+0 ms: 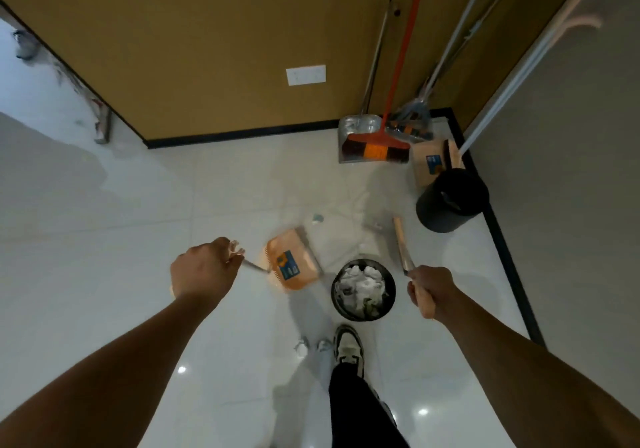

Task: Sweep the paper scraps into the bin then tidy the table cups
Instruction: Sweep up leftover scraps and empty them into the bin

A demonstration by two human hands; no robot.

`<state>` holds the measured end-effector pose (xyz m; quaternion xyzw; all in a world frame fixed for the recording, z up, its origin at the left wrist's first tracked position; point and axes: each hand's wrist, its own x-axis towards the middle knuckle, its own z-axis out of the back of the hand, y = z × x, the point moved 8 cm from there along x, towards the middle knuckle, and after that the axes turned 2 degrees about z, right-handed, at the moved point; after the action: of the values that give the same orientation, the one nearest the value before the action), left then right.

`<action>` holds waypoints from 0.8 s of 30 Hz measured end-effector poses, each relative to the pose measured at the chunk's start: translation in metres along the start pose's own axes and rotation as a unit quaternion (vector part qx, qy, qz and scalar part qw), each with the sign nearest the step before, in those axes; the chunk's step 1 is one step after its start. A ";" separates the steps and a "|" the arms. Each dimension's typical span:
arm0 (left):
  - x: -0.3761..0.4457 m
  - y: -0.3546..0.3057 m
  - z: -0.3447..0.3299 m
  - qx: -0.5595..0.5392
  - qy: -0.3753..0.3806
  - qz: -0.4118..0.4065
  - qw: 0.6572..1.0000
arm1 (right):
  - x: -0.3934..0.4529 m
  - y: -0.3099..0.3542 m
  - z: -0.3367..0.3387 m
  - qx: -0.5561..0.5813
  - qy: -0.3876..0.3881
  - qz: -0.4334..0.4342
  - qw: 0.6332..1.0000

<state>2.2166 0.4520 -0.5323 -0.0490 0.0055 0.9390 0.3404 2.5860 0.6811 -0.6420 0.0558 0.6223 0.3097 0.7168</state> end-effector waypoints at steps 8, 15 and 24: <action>0.032 -0.002 -0.034 0.020 0.015 0.028 0.999 | 0.067 0.031 -0.071 -0.043 0.027 -0.053 0.997; 0.046 0.025 -0.033 0.016 0.021 0.053 0.998 | 0.063 0.027 -0.125 -0.183 0.074 -0.002 0.980; 0.009 0.071 -0.037 -0.007 0.010 0.150 0.989 | 0.002 -0.004 -0.179 -0.228 0.125 -0.012 0.965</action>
<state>2.1677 0.4016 -0.5719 -0.0593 0.0094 0.9790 0.1949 2.4221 0.6245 -0.6850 -0.1557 0.6206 0.4397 0.6303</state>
